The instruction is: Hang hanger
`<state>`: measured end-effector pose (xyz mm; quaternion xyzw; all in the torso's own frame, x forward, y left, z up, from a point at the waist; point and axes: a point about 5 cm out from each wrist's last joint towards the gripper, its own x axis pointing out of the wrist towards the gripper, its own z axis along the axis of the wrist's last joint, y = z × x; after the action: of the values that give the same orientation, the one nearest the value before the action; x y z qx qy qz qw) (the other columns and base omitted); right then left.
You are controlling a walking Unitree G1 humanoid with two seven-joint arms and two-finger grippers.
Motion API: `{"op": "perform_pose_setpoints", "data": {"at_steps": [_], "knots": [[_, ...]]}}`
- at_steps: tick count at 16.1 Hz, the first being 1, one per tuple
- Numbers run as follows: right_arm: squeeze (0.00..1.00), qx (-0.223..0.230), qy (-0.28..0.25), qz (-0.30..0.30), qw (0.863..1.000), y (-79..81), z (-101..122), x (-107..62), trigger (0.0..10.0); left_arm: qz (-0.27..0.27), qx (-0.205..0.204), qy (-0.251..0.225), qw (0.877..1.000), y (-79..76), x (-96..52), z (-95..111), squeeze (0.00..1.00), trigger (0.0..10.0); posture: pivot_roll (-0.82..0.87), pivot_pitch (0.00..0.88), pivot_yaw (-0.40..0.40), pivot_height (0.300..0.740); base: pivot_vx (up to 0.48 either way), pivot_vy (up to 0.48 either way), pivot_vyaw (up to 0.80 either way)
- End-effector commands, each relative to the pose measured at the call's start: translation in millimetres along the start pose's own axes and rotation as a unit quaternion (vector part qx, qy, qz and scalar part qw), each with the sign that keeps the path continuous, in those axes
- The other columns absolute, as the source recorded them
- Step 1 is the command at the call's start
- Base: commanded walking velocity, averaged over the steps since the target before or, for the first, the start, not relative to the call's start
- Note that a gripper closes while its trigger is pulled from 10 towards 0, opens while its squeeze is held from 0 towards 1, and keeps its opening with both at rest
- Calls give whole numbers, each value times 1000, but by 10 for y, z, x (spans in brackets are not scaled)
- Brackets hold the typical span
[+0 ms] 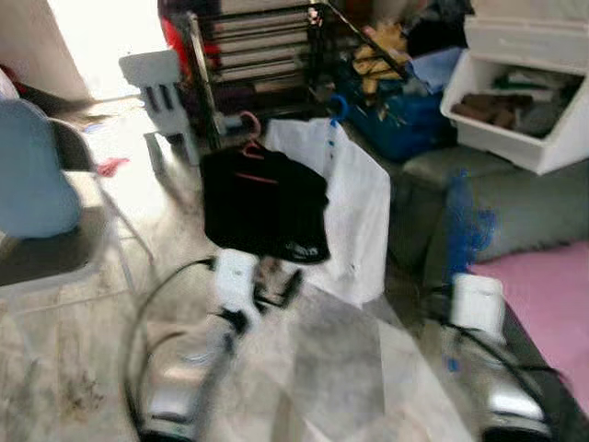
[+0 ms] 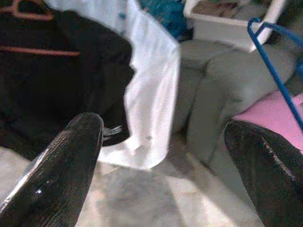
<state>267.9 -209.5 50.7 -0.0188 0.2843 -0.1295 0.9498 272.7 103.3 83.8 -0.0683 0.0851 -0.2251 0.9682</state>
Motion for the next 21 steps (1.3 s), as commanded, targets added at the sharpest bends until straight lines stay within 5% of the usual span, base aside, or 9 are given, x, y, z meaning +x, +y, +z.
{"op": "perform_pose_setpoints", "data": {"at_steps": [1,8,21], "knots": [[0,-2,-6,-11,1000,-108,31,-5,10000,-5,6,0,1000,-58,40,29,0,10000,-177,0,47,740,458,0,0],[0,-28,-8,-4,1000,-273,122,69,10000,-9,3,8,1000,-84,68,22,0,10000,-184,0,50,740,457,0,0],[0,-61,32,148,987,-58,70,74,10000,3,6,26,1000,-59,71,-13,0,10000,-179,0,50,740,418,118,0]]}}
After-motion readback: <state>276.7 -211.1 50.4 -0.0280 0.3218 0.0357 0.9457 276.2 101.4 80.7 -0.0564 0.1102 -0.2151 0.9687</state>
